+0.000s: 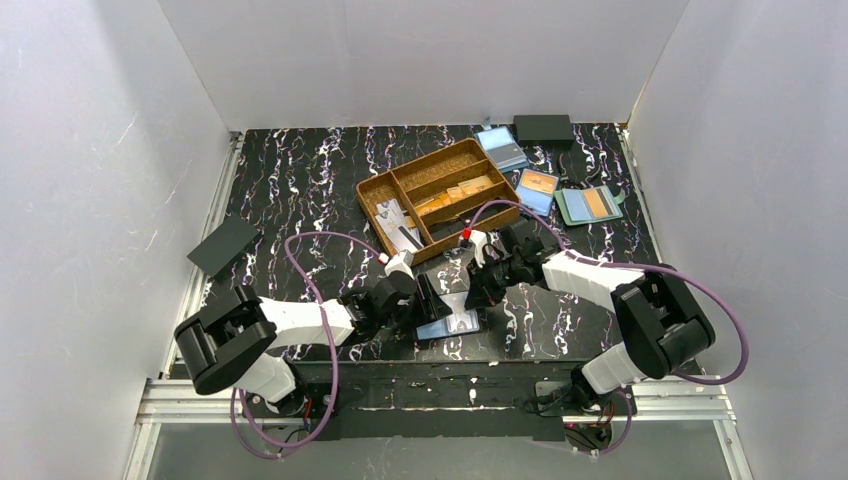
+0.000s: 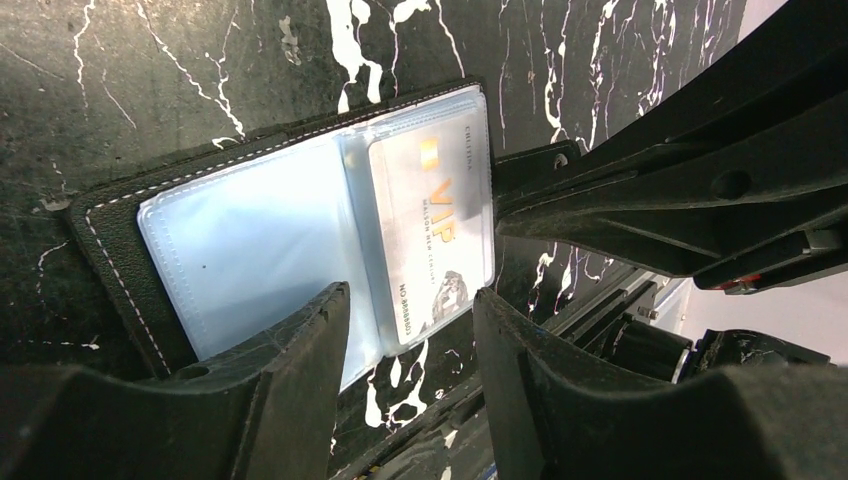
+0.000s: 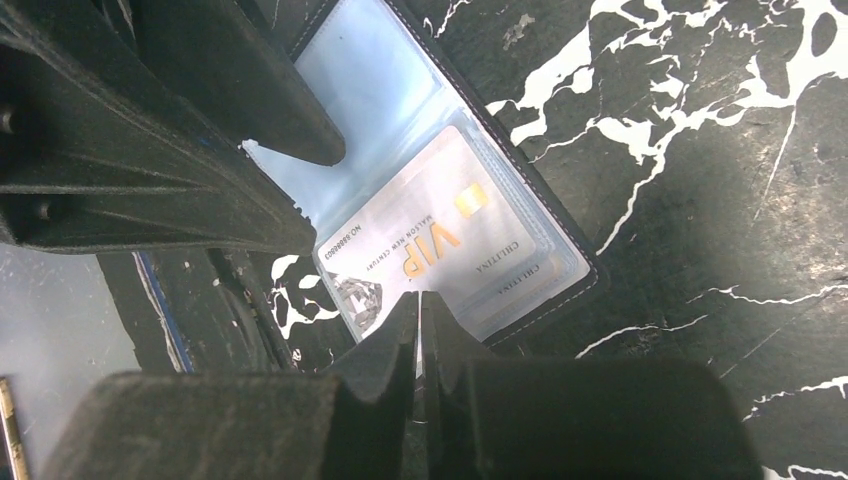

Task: Take the credit cards out of the card holder
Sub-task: Remove the credit card from the card holder, then place the credit card in the storage box.

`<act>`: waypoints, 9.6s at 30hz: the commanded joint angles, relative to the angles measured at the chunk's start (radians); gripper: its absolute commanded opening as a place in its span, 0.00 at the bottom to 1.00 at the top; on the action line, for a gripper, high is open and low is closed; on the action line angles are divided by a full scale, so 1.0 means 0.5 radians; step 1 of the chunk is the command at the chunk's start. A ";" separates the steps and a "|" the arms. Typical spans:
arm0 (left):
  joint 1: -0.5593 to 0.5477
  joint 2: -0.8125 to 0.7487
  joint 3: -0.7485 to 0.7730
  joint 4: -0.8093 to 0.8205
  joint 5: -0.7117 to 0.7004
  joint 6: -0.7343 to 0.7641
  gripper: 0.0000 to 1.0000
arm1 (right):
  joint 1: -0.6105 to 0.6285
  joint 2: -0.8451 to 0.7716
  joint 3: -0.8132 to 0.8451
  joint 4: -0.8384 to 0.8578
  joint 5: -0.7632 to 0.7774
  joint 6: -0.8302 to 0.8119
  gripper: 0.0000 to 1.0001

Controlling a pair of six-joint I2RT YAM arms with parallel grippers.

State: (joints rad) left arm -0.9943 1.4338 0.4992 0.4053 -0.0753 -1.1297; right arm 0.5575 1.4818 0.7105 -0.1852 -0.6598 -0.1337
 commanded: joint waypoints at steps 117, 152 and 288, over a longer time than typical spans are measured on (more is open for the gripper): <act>0.033 0.492 -0.384 1.460 0.178 -0.456 0.00 | -0.054 0.404 0.068 0.080 -0.090 0.327 0.14; 0.132 0.044 -0.741 1.016 0.312 -0.234 0.00 | -0.057 0.406 0.114 -0.008 0.213 0.191 0.19; 1.566 0.808 1.628 -1.348 1.053 0.947 0.00 | -0.228 -0.028 0.560 -1.298 -0.705 -1.392 0.81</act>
State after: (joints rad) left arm -0.2173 1.8503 1.2747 -0.2478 0.4446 -0.6724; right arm 0.4507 1.4643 0.9531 -0.8135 -0.9833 -0.8154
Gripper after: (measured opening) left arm 0.007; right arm 0.806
